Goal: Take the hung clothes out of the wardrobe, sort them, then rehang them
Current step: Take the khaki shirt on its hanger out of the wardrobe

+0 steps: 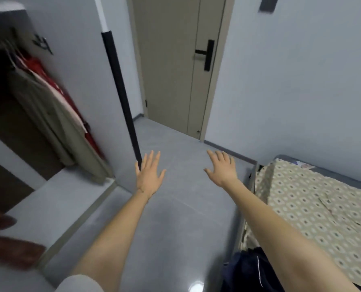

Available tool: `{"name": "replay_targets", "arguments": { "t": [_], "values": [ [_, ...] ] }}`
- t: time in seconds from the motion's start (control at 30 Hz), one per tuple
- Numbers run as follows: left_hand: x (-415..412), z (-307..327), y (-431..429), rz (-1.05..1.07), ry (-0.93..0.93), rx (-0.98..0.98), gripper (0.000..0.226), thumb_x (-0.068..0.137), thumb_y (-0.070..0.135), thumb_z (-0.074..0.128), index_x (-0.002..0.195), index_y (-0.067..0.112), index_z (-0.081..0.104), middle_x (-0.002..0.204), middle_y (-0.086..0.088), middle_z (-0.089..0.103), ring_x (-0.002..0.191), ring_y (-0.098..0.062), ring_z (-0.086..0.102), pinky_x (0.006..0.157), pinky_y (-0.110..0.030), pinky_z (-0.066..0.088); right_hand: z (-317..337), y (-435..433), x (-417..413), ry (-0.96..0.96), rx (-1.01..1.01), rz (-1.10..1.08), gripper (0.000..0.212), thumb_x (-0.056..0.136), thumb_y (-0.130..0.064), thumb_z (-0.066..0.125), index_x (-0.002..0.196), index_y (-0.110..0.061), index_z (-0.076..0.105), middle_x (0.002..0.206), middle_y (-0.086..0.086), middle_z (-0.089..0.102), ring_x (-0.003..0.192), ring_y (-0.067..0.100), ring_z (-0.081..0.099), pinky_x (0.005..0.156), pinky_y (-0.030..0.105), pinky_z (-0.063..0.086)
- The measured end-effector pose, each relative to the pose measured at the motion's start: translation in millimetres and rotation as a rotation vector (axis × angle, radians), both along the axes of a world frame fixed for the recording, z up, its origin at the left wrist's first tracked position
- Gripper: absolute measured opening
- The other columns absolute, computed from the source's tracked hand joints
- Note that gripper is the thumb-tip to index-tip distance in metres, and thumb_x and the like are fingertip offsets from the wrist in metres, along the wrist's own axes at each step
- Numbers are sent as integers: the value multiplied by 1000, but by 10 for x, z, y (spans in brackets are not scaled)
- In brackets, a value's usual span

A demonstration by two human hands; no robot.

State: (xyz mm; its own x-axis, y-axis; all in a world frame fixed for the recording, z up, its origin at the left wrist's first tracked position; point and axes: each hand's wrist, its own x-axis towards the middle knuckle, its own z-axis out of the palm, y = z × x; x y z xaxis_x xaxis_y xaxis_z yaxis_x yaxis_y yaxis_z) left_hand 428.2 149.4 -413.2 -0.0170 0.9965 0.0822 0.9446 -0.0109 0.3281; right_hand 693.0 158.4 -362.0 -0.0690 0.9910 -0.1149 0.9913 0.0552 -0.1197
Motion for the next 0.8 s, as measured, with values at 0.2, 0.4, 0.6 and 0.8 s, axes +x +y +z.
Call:
{"name": "replay_targets", "arguments": {
  "t": [0.2,0.4,0.6,0.8],
  "values": [
    [-1309,13,-91,146,15,-15,68,100,50,42,158,29,12,166,2,9,153,-20,4,121,-50,-1,46,242,-1334,31,-4,160,68,101,-48,41,156,-28,8,162,5,14,149,29,8,121,49,9],
    [-2418,66,-218,272,6,-3,70,100,48,44,158,27,12,165,3,13,153,-20,5,121,-51,1,26,429,-2545,36,11,300,68,101,-48,41,156,-28,7,162,5,14,149,28,9,120,47,15],
    [-3327,128,-451,397,1,-24,68,102,48,40,159,27,10,166,2,9,153,-19,2,121,-52,1,74,535,-3611,79,-24,425,72,99,-46,45,156,-29,5,162,5,14,147,29,15,114,45,27],
    [-4075,46,-696,565,-16,-8,68,100,47,45,158,26,15,165,0,16,152,-21,9,120,-51,0,64,659,-4464,83,-17,588,73,99,-44,47,156,-29,5,162,6,12,148,30,11,115,48,24]
  ]
}}
